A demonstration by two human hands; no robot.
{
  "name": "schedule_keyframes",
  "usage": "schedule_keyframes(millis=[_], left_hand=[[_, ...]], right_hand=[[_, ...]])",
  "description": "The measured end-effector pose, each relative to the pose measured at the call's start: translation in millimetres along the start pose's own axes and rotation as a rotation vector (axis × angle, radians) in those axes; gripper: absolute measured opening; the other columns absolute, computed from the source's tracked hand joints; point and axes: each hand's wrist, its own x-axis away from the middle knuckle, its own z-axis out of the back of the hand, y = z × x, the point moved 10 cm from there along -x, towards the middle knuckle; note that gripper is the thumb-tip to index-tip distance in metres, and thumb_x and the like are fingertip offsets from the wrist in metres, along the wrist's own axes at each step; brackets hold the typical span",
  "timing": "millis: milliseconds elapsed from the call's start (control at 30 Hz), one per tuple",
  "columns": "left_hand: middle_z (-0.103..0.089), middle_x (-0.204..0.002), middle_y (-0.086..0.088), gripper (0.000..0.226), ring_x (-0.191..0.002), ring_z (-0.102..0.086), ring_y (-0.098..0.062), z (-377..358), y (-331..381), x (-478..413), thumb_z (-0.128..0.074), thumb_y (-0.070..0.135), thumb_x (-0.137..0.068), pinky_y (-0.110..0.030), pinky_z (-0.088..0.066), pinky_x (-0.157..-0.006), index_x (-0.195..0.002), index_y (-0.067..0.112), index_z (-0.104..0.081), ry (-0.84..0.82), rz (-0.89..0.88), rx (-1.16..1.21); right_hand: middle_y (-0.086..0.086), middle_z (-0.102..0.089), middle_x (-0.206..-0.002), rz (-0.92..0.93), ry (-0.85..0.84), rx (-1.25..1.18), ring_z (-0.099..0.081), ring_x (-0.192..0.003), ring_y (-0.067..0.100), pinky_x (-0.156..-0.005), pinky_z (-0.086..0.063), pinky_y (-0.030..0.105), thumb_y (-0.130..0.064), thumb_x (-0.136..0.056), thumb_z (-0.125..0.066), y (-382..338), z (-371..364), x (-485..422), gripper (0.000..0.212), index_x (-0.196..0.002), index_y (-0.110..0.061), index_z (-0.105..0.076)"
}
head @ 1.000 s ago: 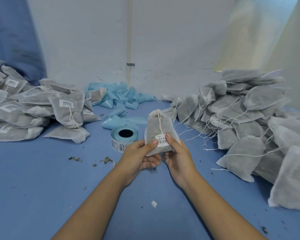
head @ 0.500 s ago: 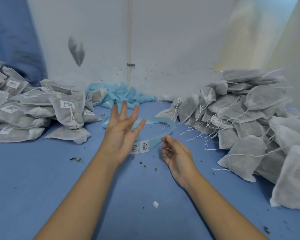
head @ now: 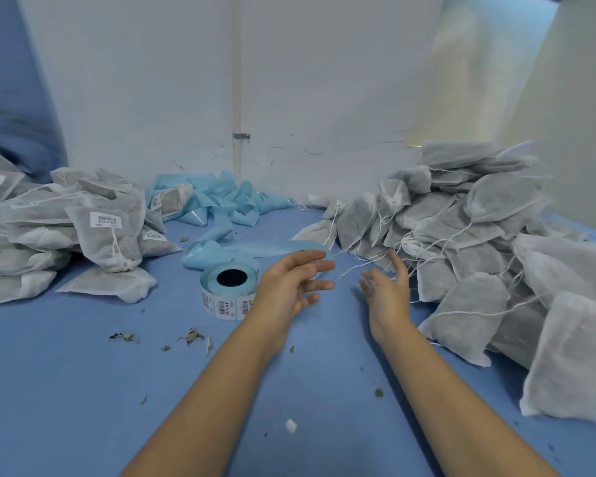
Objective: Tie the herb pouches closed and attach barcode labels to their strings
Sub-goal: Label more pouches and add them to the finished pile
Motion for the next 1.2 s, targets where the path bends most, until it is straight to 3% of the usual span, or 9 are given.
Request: schedule_keyframes(millis=[200, 367, 533, 633, 833, 933, 1000, 1067, 1200], left_hand=[[-0.075, -0.082, 0.006, 0.025, -0.062, -0.066, -0.006, -13, -7, -13, -0.047, 0.002, -0.093, -0.016, -0.046, -0.059, -0.095, 0.017, -0.067, 0.011, 0.028, -0.025], [-0.075, -0.08, 0.005, 0.026, -0.06, -0.065, -0.007, -11, -19, -17, -0.047, 0.001, -0.092, -0.017, -0.046, -0.059, -0.092, 0.017, -0.068, 0.041, 0.053, -0.019], [-0.074, -0.076, 0.005, 0.026, -0.058, -0.064, -0.006, -1, -29, -17, -0.046, 0.0, -0.092, -0.015, -0.046, -0.055, -0.091, 0.015, -0.067, 0.096, 0.078, -0.02], [-0.074, -0.082, 0.002, 0.026, -0.059, -0.065, -0.008, 4, -31, -15, -0.045, -0.001, -0.092, -0.017, -0.047, -0.057, -0.092, 0.014, -0.067, 0.128, 0.08, -0.026], [-0.069, -0.101, 0.001, 0.018, -0.06, -0.068, -0.01, 12, -31, -6, -0.046, 0.005, -0.096, -0.017, -0.051, -0.05, -0.103, 0.013, -0.061, 0.15, 0.051, -0.063], [-0.071, -0.081, 0.004, 0.016, -0.061, -0.066, -0.022, 21, -31, 1, -0.047, 0.013, -0.098, -0.023, -0.044, -0.045, -0.109, 0.013, -0.059, 0.177, 0.028, -0.147], [-0.069, -0.064, -0.004, 0.018, -0.056, -0.061, -0.026, 25, -33, 5, -0.049, 0.022, -0.098, -0.026, -0.038, -0.045, -0.109, 0.012, -0.059, 0.176, 0.026, -0.216], [-0.066, -0.062, -0.009, 0.024, -0.043, -0.056, -0.021, 30, -33, 8, -0.053, 0.029, -0.096, -0.023, -0.035, -0.039, -0.105, 0.009, -0.06, 0.178, -0.006, -0.294], [-0.061, -0.049, -0.006, 0.026, -0.034, -0.045, -0.012, 38, -28, 12, -0.058, 0.033, -0.093, -0.021, -0.036, -0.038, -0.092, 0.008, -0.063, 0.242, -0.083, -0.456]], right_hand=[[0.0, -0.042, -0.126, 0.041, -0.01, -0.126, -0.049, -0.106, 0.013, -0.097, -0.041, 0.029, -0.014, -0.095, -0.056, -12, 11, -38, 0.054, -0.143, -0.029, -0.036], [0.003, -0.051, -0.138, -0.019, 0.103, -0.286, -0.049, -0.122, 0.012, -0.096, -0.04, 0.02, -0.016, -0.101, -0.044, -11, 27, -57, 0.04, -0.141, -0.014, -0.042], [0.014, -0.064, -0.113, -0.048, 0.187, -0.413, -0.064, -0.088, 0.015, -0.084, -0.052, 0.021, -0.005, -0.1, -0.042, -8, 32, -49, 0.027, -0.121, 0.005, -0.057], [0.011, -0.064, -0.092, -0.071, 0.125, -0.409, -0.065, -0.077, 0.014, -0.086, -0.054, 0.026, -0.003, -0.098, -0.046, -6, 19, -32, 0.017, -0.099, 0.003, -0.062], [0.009, -0.068, -0.068, -0.121, 0.022, -0.293, -0.067, -0.059, 0.015, -0.059, -0.056, 0.019, -0.002, -0.091, -0.048, 3, -18, 18, 0.02, -0.078, 0.0, -0.064], [0.004, -0.066, -0.056, -0.101, 0.009, -0.145, -0.062, -0.047, 0.013, -0.048, -0.05, 0.018, -0.004, -0.091, -0.042, 10, -31, 41, 0.029, -0.07, -0.003, -0.063], [0.004, -0.064, -0.054, -0.053, -0.047, -0.004, -0.059, -0.046, 0.015, -0.047, -0.048, 0.021, -0.003, -0.088, -0.045, 12, -40, 55, 0.03, -0.064, -0.005, -0.063], [0.006, -0.063, -0.055, 0.018, -0.113, 0.154, -0.057, -0.051, 0.017, -0.052, -0.049, 0.025, -0.002, -0.085, -0.047, 12, -47, 66, 0.029, -0.061, -0.005, -0.063], [0.006, -0.062, -0.056, 0.161, -0.226, 0.365, -0.056, -0.053, 0.014, -0.057, -0.046, 0.032, -0.004, -0.084, -0.049, 3, -52, 78, 0.029, -0.059, -0.008, -0.063]])
